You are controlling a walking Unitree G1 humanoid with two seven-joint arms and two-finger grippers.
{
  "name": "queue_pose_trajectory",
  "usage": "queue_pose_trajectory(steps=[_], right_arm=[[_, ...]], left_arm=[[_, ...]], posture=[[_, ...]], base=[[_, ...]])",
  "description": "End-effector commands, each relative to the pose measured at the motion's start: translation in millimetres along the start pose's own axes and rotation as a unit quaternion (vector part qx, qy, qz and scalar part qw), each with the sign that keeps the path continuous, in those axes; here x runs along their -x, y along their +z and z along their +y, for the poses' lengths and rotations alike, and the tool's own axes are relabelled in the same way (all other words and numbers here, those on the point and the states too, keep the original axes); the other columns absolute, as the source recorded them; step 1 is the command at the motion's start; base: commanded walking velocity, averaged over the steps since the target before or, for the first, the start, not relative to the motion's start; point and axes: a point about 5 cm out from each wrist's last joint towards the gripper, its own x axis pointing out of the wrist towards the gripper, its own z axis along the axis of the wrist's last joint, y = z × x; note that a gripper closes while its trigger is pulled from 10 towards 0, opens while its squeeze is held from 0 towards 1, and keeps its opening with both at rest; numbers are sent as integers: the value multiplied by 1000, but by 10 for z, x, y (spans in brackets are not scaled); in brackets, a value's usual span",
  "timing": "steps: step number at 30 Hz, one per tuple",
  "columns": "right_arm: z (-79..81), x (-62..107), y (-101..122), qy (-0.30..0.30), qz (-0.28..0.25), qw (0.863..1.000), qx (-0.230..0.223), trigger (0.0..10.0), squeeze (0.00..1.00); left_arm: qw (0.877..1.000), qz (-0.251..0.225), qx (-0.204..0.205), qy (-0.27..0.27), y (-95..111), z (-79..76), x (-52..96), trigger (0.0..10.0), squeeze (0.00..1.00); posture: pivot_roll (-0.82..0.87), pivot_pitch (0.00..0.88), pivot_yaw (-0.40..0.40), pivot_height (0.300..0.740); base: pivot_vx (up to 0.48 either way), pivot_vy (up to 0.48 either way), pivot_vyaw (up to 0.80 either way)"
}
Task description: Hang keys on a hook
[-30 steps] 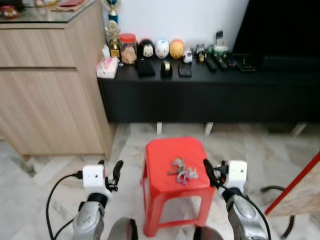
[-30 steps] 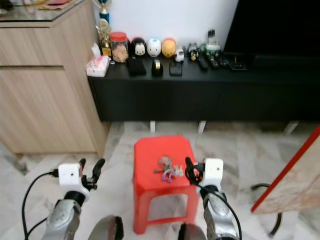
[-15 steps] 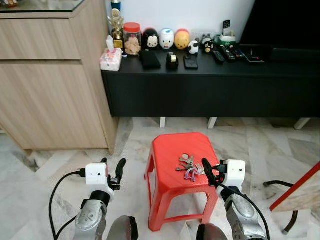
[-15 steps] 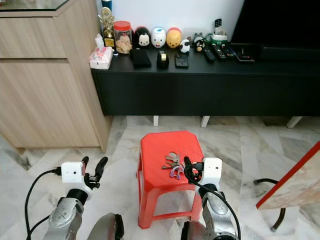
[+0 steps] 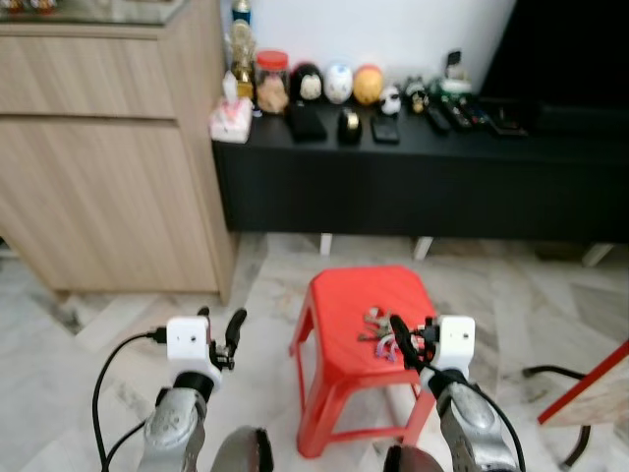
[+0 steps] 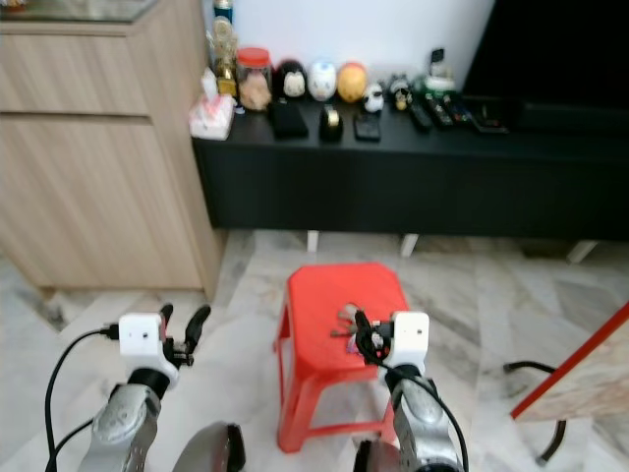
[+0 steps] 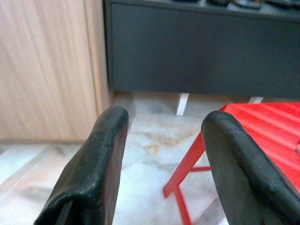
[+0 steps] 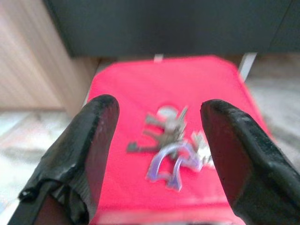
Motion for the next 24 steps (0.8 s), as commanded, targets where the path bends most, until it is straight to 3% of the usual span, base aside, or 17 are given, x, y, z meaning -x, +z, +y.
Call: queue_pose_trajectory(steps=[1,6,24], right_arm=[[-60,17,-2,-7,2,1000,10,10000,0],[-66,24,-27,-17,2,1000,-18,10000,0],[-59,18,-58,-15,14,1000,-13,10000,0]], left_arm=[[1000,-3,-1,-15,21,-68,-15,10000,0],[1000,-3,-3,-20,26,-78,-21,10000,0],[1000,3,-11,-28,12,-73,-24,10000,0]], posture=[[43,49,-48,624],[43,49,-46,624],[48,46,-44,624]], base=[[0,0,0],[0,0,431],[13,0,0]])
